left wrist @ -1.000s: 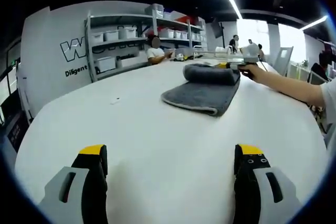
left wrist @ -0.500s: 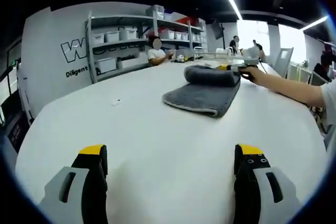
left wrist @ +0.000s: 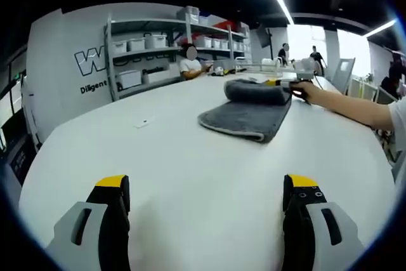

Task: Open the folded towel by lifting each exposed corner and separating the folded layers until the towel lies flat within the target outline without major curled edges

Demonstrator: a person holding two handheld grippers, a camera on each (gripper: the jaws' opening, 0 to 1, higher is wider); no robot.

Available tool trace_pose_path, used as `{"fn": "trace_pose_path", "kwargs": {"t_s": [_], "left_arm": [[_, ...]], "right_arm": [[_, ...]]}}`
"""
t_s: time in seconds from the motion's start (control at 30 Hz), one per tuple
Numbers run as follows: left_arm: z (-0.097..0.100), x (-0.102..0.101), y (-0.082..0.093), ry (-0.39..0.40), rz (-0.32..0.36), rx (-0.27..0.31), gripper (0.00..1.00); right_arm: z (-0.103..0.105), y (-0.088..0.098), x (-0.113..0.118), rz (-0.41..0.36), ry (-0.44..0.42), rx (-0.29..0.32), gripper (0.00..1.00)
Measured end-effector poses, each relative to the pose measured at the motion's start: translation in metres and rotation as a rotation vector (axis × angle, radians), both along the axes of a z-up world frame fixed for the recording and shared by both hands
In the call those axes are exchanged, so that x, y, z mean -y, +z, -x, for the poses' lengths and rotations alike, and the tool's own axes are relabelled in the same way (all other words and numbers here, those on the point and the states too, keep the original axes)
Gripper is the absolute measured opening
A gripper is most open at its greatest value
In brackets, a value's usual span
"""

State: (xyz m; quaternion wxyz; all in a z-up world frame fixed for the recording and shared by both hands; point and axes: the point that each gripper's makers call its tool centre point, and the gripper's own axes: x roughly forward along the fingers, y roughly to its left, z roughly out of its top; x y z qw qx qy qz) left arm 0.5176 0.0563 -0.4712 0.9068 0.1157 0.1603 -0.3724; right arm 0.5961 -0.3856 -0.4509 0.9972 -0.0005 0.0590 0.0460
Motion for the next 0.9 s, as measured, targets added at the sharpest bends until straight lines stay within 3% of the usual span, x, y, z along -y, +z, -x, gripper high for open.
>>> {"fn": "trace_pose_path", "kwargs": {"t_s": [0.33,0.9], "left_arm": [[0.000,0.000,0.000,0.001,-0.002,0.000,0.99],[0.000,-0.001,0.000,0.005,0.001,0.002,0.99]], "right_arm": [[0.003,0.006,0.009,-0.001,-0.024,0.018,0.00],[0.015,0.018,0.048,-0.035,-0.126,0.076,0.00]]}}
